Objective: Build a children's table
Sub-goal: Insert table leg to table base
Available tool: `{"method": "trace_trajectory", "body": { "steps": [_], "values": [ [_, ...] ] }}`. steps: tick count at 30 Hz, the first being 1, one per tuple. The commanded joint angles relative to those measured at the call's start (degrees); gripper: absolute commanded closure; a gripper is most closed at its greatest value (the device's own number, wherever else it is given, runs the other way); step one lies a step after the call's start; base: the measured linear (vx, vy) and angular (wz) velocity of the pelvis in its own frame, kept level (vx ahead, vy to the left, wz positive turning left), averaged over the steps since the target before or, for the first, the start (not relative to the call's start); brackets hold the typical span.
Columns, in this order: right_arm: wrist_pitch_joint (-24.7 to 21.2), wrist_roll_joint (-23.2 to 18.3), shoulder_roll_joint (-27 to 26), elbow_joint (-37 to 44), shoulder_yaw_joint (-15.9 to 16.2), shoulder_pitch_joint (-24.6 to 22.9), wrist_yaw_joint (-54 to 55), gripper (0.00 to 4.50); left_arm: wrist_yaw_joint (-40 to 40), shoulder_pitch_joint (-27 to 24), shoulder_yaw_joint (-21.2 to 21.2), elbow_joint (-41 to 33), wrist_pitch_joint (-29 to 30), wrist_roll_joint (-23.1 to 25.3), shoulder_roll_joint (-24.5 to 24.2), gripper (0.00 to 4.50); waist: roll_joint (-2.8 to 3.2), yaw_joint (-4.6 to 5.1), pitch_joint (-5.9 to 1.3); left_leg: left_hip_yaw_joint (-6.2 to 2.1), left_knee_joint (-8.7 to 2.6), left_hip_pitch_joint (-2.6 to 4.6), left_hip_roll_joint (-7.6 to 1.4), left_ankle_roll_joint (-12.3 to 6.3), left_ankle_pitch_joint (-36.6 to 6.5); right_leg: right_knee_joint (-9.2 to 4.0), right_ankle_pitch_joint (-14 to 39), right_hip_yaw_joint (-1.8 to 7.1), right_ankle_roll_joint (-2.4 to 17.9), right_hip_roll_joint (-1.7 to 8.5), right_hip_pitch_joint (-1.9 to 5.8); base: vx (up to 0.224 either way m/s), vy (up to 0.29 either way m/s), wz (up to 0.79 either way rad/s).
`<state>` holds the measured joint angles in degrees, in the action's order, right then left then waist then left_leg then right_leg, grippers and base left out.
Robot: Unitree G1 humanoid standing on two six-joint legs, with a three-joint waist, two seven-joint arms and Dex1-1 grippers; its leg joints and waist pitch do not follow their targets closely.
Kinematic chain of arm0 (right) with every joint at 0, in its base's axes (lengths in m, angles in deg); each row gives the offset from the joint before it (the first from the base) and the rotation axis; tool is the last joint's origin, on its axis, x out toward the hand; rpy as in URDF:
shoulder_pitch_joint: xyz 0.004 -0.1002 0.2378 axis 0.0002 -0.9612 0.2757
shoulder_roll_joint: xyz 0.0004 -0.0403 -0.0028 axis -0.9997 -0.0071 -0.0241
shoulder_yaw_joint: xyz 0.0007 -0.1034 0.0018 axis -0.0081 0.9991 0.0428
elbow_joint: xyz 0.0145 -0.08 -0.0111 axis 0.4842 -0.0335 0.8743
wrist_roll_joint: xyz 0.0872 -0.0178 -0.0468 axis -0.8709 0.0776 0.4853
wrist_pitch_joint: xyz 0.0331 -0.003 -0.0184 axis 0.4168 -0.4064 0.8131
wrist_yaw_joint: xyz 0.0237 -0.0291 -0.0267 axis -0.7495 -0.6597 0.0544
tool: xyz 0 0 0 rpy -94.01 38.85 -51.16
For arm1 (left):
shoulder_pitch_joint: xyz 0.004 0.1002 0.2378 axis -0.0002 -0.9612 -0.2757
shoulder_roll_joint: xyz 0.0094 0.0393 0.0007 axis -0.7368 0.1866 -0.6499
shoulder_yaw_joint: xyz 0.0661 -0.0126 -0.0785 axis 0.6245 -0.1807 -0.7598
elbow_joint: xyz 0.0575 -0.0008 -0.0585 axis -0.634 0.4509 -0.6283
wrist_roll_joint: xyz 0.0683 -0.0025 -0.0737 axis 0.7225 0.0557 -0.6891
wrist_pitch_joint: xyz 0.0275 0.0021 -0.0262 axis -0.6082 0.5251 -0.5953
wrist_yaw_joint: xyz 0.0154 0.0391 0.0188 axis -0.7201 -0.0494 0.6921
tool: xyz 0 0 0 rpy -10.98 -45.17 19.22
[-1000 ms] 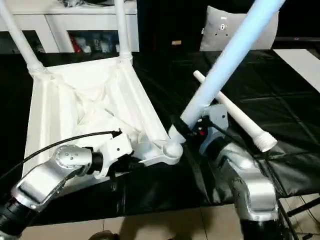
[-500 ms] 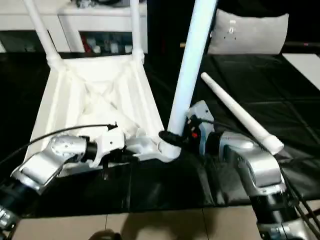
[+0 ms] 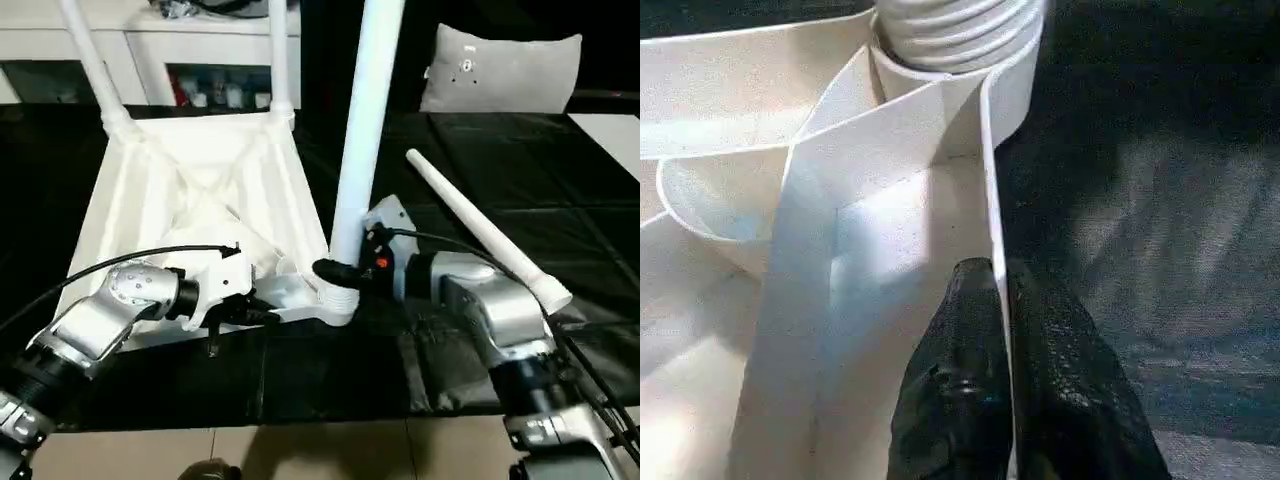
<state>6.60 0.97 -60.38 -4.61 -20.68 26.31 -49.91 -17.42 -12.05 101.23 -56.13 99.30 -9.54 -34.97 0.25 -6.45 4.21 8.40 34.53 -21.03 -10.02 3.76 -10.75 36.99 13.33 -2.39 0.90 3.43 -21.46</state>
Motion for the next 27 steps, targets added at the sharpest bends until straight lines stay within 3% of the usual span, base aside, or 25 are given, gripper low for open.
{"method": "trace_trajectory", "body": {
  "steps": [1, 9, 10, 12, 17, 19, 21, 25, 26, 27],
  "values": [
    [-0.18, 2.21, 0.23, -2.74, 1.86, -0.27, -0.52, 2.61, -2.8, 0.81, 1.8, 0.44, -1.22, 1.18, 0.18, 4.5, -0.05, 0.2, -4.52, 0.01, -3.71, 0.45, -2.57, -0.65, -5.13, -4.1, -0.37, 2.63, 13.87, 4.47, 2.62, 0.0, 0.0, 0.0],
    [1.38, 2.48, -0.81, -6.54, 1.92, 0.02, -1.51, 2.61, -3.55, 2.09, 1.53, 2.13, -1.3, 1.97, 1.07, 4.5, -0.11, 0.23, -4.27, -0.1, -4.09, 0.62, -2.7, 0.31, -8.36, -4.69, 4.83, 2.62, 12.97, 4.61, 2.47, 0.0, 0.0, 0.0],
    [1.21, 1.81, -1.26, -6.71, 1.08, -0.24, -1.23, 2.61, -2.98, 2.1, 1.12, 2.32, -0.87, 1.84, 1.46, 4.5, -0.14, 0.24, -4.3, -0.08, -4.08, 0.63, -2.7, 0.3, -8.45, -4.69, 4.8, 2.62, 12.96, 4.61, 2.46, 0.0, 0.0, 0.0],
    [1.36, -0.03, -2.49, -7.17, -1.3, -1.08, -0.59, 2.61, -2.36, 2.07, 0.55, 2.69, -0.34, 1.71, 2.09, 4.5, 0.37, 0.22, -4.28, -0.15, -4.1, 0.69, -2.65, 0.57, -9.51, -4.76, 4.92, 2.65, 13.19, 4.6, 2.36, 0.0, 0.0, 0.0],
    [2.88, -4.04, -6.43, -7.7, -7.2, -4.39, 3.13, 2.61, -2.16, 1.56, 0.13, 2.77, 0.04, 2.04, 2.45, 4.5, 0.37, 0.18, -4.28, -0.17, -4.3, 0.73, -2.75, 0.53, -10.56, -5.0, 5.58, 2.67, 13.04, 4.71, 2.27, 0.0, 0.0, 0.0],
    [4.01, -4.78, -7.53, -7.27, -8.35, -5.68, 4.04, 2.61, -2.12, 1.45, 0.0, 2.68, 0.15, 2.02, 2.46, 4.5, 0.28, 0.22, -4.29, -0.24, -4.39, 0.66, -2.73, 0.66, -10.7, -4.98, 5.95, 2.54, 13.04, 4.62, 2.31, 0.0, 0.0, 0.0],
    [5.73, -5.1, -8.75, -6.15, -9.31, -7.75, 4.74, 2.61, -2.01, 1.32, -0.2, 2.51, 0.33, 2.01, 2.55, 4.5, 0.67, 0.21, -4.08, -0.25, -4.54, 0.74, -2.81, 0.73, -11.93, -5.21, 7.53, 2.62, 12.66, 4.75, 2.06, 0.0, 0.0, 0.0],
    [10.22, -2.23, -8.95, -4.42, -8.39, -10.57, 5.28, 2.61, -1.93, 1.09, -0.44, 2.32, 0.48, 2.19, 2.65, 4.5, 0.73, 0.19, -4.0, -0.34, -4.8, 0.69, -2.85, 0.91, -12.98, -5.4, 8.72, 2.61, 11.93, 4.67, 2.06, 0.0, 0.0, 0.0],
    [13.0, 1.14, -8.13, -3.79, -6.68, -11.26, 6.19, 2.61, -1.9, 0.95, -0.44, 2.2, 0.41, 2.38, 2.54, 4.5, 1.57, 0.12, -3.95, -0.45, -4.78, 0.68, -2.83, 1.15, -13.27, -5.36, 9.13, 2.63, 11.76, 4.74, 1.92, 0.0, 0.0, 0.0],
    [13.0, 1.14, -8.13, -3.79, -6.68, -11.26, 6.19, 2.61, -1.9, 0.95, -0.44, 2.2, 0.41, 2.38, 2.54, 4.5, 1.04, 0.32, -3.84, -0.36, -4.89, 0.71, -2.79, 1.23, -14.05, -5.65, 9.98, 2.63, 11.32, 4.6, 1.94, 0.0, 0.0, 0.0]
  ]
}}
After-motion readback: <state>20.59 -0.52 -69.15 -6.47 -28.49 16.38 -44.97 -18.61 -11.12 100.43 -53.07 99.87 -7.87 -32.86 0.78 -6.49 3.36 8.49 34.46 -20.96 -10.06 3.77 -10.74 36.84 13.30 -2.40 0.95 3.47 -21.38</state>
